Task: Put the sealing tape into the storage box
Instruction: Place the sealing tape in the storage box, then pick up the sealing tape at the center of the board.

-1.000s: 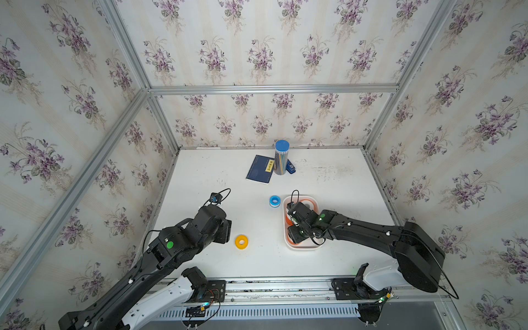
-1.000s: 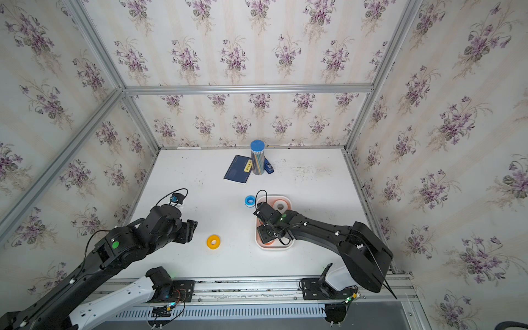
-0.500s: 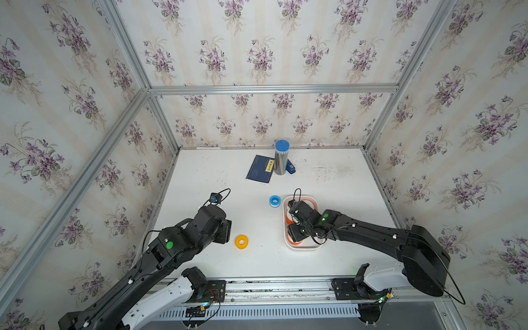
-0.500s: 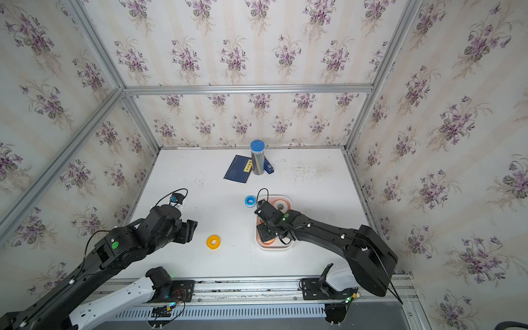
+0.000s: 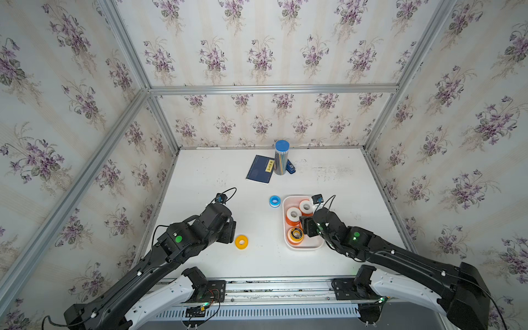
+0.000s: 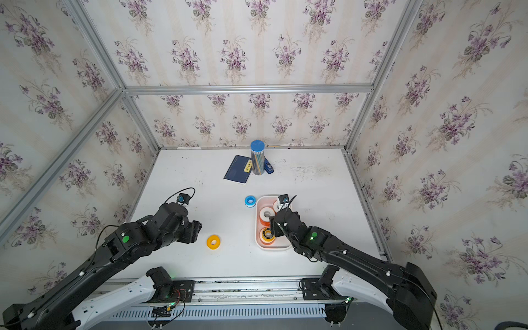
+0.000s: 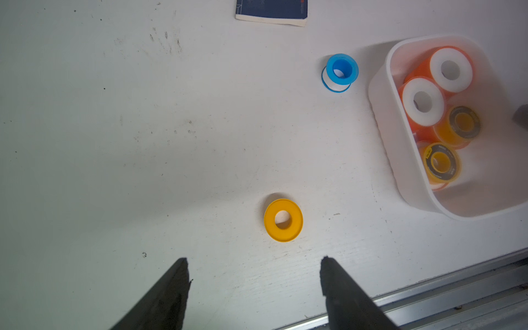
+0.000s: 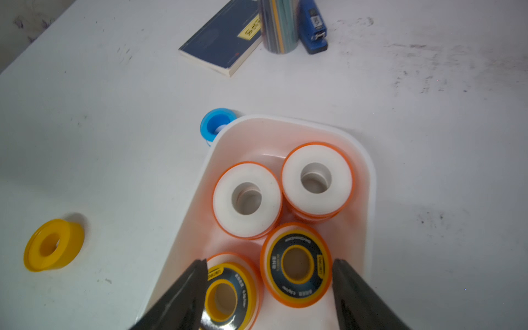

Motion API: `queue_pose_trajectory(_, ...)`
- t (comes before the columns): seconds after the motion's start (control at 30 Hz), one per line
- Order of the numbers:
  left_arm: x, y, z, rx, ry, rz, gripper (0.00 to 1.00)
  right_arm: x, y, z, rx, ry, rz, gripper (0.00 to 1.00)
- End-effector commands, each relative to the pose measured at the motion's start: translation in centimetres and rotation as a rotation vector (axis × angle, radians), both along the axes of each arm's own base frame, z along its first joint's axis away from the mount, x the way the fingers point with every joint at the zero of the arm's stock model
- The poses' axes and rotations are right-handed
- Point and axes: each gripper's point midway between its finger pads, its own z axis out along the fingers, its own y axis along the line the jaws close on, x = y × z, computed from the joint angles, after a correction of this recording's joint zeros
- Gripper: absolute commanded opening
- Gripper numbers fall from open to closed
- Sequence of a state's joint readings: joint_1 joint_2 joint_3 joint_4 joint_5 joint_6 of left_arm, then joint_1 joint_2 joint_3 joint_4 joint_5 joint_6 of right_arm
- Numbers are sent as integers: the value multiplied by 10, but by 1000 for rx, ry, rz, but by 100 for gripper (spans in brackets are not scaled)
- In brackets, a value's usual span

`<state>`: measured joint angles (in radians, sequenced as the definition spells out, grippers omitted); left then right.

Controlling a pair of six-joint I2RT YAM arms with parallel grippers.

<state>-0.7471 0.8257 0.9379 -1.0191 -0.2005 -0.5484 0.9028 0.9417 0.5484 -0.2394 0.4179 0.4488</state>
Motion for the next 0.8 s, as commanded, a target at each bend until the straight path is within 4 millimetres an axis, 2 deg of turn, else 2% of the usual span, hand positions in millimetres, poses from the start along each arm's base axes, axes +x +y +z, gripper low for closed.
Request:
queue_pose_trajectory(0.0, -1, -12, -17, -42, 60, 8, 74, 13, -26, 18, 66, -122, -170, 78)
queue_pose_trajectory(0.17, -2, -21, -57, -57, 150, 43, 77, 8, -63, 14, 88, -187, -318, 85)
queue_pose_trajectory(0.27, -3, -23, -70, -63, 171, 62, 82, 5, -80, 10, 105, -219, -384, 88)
queue_pose_trajectory(0.37, -3, -23, -79, -67, 184, 82, 82, 2, -92, 4, 125, -234, -429, 89)
queue_pose_trajectory(0.53, -7, -17, -94, -43, 217, 123, 83, -1, -103, 0, 148, -239, -470, 89)
queue_pose_trajectory(0.77, -3, -25, -122, -25, 274, 129, 83, -5, -108, 1, 180, -252, -485, 89)
